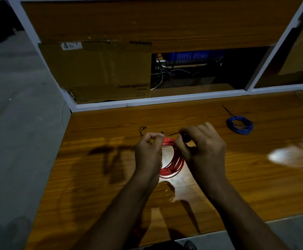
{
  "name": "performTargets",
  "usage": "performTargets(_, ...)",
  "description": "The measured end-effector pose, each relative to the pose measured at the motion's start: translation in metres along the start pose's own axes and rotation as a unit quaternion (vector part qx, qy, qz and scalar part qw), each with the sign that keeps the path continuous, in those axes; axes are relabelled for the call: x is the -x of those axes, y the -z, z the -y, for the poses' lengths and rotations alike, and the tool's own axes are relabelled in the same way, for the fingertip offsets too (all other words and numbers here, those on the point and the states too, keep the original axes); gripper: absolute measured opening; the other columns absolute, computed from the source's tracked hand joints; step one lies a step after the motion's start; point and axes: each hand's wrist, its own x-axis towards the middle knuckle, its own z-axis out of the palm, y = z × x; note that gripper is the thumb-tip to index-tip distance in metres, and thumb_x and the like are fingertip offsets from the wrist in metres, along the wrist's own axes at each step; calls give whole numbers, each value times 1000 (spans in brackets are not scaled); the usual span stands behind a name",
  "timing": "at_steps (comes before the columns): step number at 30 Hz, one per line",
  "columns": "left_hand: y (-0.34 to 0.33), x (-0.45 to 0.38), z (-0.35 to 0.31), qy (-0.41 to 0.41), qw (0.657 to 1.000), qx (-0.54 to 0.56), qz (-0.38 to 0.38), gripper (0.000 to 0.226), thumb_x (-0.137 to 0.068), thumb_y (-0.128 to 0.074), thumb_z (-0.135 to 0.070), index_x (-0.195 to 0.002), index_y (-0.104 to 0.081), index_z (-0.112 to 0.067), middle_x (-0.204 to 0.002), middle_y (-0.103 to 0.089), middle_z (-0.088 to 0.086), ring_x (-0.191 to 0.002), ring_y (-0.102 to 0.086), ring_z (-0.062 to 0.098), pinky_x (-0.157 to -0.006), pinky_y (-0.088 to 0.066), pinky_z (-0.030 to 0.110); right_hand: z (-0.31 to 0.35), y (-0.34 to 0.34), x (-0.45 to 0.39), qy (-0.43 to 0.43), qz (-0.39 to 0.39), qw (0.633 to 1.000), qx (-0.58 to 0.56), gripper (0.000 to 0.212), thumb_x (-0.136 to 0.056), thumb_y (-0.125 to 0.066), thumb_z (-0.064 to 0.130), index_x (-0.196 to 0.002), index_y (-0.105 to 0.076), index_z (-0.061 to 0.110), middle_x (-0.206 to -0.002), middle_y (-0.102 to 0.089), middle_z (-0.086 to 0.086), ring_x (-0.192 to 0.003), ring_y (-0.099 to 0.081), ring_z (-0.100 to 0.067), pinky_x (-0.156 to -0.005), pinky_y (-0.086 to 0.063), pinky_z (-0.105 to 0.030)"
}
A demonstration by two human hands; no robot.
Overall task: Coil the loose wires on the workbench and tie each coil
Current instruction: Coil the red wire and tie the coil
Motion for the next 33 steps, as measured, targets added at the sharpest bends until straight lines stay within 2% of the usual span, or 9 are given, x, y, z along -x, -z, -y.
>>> performTargets(4, -1, -1, 1, -22, 999, -31, 0, 9, -97, -58, -23, -97, -64, -17, -58, -44, -1, -44, -31, 10, -42, -26, 23, -1, -1, -1, -5, -6, 1000, 8, 9, -85, -68, 14, -85, -68, 6, -77, -64, -4, -73, -55, -18, -58, -43, -29)
performTargets(10, -3, -3, -2, -23, 999, -37, -2, 9, -98, -57, -23, -97, -64, -17, -57, -41, 0, -44, -30, 10, -40, -25, 23, -1, -3, -3, -21, -7, 1000, 18, 11, -85, -68, 17, -86, -69, 6, -78, -64, -4, -75, -55, -17, -61, -38, -23)
performTargets(15, -4, -4, -4, -16, 1000, -25, -8, 8, -98, -58, -22, -96, -64, -17, -55, -40, 0, -44, -30, 11, -40, -22, 21, -2, -5, -4, -27, -6, 1000, 9, 13, -86, -66, 19, -87, -68, 7, -79, -64, -4, -76, -55, -18, -58, -44, -28)
performTargets(21, -3, -8, -6, -13, 1000, -9, -10, 9, -98, -57, -23, -96, -65, -18, -55, -40, 1, -43, -29, 12, -41, -21, 21, 0, -6, -5, -13, -11, 1000, 7, 13, -86, -67, 19, -86, -68, 6, -78, -64, -5, -75, -55, -19, -57, -44, -30)
performTargets(26, -4, -9, -6, -20, 1000, -11, -8, 10, -99, -57, -23, -97, -64, -17, -55, -43, 1, -44, -29, 13, -41, -21, 22, 3, -4, -8, -6, -17, 1000, 15, 12, -85, -68, 18, -87, -68, 6, -79, -64, -5, -74, -54, -18, -59, -40, -25)
performTargets(33, -4, -12, -6, -24, 1000, -15, -11, 10, -98, -57, -24, -97, -65, -18, -60, -48, 3, -45, -30, 13, -41, -23, 22, 4, -3, -8, 4, -19, 1000, 9, 12, -86, -67, 17, -88, -68, 6, -79, -63, -5, -75, -54, -18, -58, -42, -28)
